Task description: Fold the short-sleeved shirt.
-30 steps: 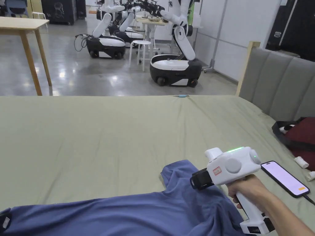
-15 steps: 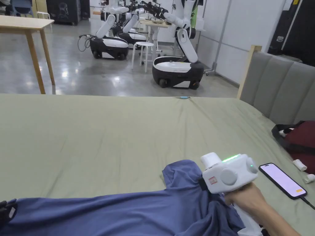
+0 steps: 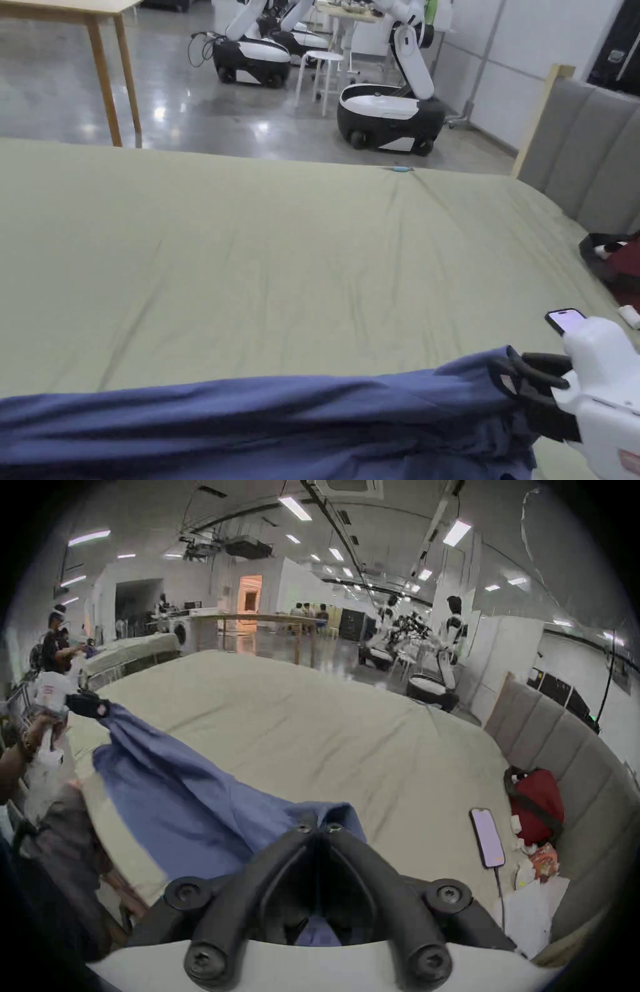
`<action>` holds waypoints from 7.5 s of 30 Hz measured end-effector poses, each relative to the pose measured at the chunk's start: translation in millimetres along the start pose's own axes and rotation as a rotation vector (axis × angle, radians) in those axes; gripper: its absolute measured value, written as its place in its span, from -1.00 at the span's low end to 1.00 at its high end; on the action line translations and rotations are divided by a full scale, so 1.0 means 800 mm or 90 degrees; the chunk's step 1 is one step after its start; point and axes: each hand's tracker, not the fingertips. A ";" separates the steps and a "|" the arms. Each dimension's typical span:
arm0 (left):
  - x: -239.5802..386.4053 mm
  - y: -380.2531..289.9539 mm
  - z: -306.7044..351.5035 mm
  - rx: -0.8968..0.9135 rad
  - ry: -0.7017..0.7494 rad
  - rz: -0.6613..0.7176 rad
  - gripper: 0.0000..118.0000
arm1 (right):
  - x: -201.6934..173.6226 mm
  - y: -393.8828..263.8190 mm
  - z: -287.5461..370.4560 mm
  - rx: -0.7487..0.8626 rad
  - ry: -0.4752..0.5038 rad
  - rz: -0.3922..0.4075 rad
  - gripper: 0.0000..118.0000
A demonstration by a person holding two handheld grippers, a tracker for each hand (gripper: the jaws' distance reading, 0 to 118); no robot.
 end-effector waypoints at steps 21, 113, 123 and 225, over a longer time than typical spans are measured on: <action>-0.016 -0.084 -0.031 -0.105 0.024 0.065 -0.78 | -0.015 -0.134 -0.051 -0.217 -0.011 -0.080 -0.79; -0.031 -0.025 -0.056 -0.025 -0.302 0.402 -0.82 | -0.111 -0.051 0.099 0.076 -0.012 -0.154 -0.99; 0.020 -0.069 -0.135 -0.156 -0.223 0.372 -0.82 | -0.100 -0.064 0.115 0.075 -0.027 -0.169 -0.99; -0.048 -0.088 -0.094 -0.048 -0.179 0.339 -0.71 | -0.130 -0.031 0.121 0.148 -0.034 -0.133 -0.98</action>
